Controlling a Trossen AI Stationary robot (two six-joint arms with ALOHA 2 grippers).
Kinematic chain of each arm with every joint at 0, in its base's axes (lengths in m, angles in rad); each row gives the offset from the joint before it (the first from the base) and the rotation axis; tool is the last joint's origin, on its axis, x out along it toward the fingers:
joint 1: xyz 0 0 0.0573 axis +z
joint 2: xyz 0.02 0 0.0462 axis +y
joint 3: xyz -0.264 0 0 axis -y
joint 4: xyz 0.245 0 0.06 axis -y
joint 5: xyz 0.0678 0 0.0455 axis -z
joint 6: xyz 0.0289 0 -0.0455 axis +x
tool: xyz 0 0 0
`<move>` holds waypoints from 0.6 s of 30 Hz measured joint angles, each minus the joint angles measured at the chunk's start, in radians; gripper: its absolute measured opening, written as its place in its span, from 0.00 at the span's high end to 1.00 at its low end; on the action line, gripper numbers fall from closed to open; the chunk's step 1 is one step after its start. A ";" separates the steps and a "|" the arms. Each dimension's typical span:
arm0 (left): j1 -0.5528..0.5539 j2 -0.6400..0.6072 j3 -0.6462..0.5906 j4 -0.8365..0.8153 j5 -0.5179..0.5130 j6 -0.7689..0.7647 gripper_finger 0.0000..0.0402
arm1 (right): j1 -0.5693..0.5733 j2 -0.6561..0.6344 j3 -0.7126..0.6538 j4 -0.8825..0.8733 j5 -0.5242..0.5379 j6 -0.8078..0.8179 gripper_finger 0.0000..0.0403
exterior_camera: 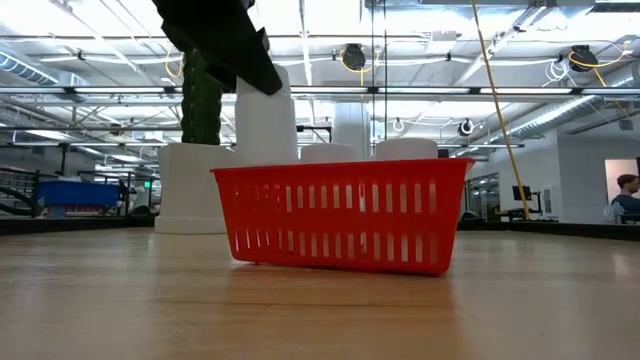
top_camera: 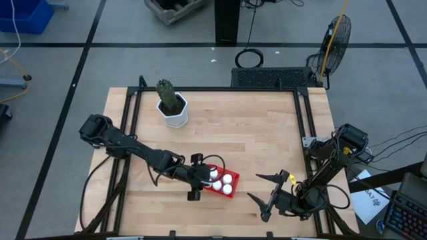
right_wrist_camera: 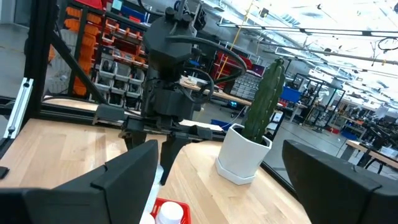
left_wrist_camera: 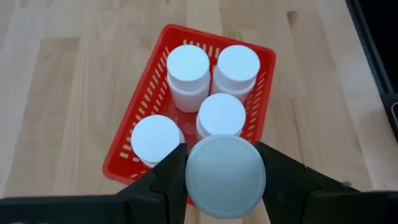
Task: Pick and place pill bottles into a basket
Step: Put the white pill bottle into the red bin
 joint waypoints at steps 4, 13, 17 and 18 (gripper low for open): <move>0.000 0.000 0.000 0.028 0.002 0.011 0.60 | 0.000 0.000 -0.001 0.000 -0.001 0.005 0.17; 0.013 0.070 -0.001 0.050 0.025 0.015 0.60 | 0.001 0.000 -0.040 -0.001 -0.003 0.076 0.17; 0.024 0.114 -0.002 0.071 0.057 0.010 0.60 | 0.001 0.000 -0.040 0.000 -0.004 0.078 0.17; 0.026 0.120 -0.002 0.070 0.058 0.008 0.60 | 0.001 0.000 -0.040 0.000 -0.004 0.077 0.17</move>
